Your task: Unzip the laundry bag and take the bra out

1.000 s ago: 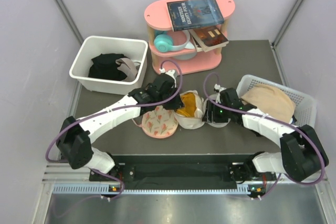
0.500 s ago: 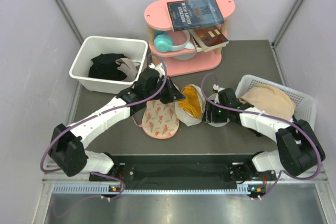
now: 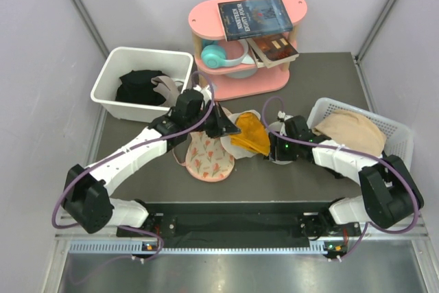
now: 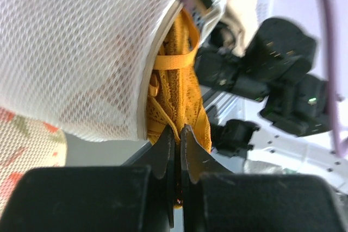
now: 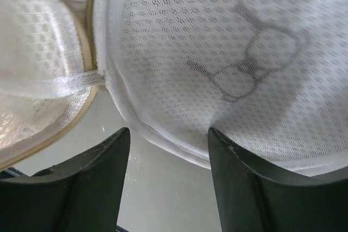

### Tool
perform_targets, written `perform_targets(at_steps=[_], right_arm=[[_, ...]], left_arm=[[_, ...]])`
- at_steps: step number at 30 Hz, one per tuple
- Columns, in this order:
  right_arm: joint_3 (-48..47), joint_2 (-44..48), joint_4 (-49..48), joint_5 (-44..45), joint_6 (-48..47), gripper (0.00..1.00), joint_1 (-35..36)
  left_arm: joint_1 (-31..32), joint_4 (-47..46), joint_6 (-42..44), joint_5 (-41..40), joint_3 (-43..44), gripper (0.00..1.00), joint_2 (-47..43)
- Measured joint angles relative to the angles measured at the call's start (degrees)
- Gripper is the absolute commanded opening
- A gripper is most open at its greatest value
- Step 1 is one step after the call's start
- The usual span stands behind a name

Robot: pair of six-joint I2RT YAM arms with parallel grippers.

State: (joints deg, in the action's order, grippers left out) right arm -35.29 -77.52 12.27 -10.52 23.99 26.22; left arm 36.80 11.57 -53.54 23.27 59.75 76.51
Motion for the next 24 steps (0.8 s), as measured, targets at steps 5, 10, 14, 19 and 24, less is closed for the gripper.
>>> perform_targets(at_steps=[5, 10, 14, 19, 24], right_arm=[[0.0, 0.4, 0.7, 0.0, 0.1, 0.59, 0.0], [0.0, 1.0, 0.8, 0.0, 0.1, 0.59, 0.0], [0.0, 1.0, 0.9, 0.0, 0.1, 0.59, 0.0], [0.0, 1.0, 1.0, 0.0, 0.1, 0.59, 0.0], [-0.1, 1.0, 1.0, 0.0, 0.1, 0.59, 0.0]], left_arm=[[0.0, 4.0, 2.6, 1.0, -1.6, 0.0, 0.7], [0.0, 6.3, 4.3, 4.8, -1.7, 0.0, 4.1], [0.0, 8.7, 6.2, 7.4, -1.2, 0.0, 6.3], [0.0, 10.1, 9.4, 10.7, 1.3, 0.0, 6.6], [0.0, 8.6, 10.7, 15.3, 3.0, 0.0, 6.6]])
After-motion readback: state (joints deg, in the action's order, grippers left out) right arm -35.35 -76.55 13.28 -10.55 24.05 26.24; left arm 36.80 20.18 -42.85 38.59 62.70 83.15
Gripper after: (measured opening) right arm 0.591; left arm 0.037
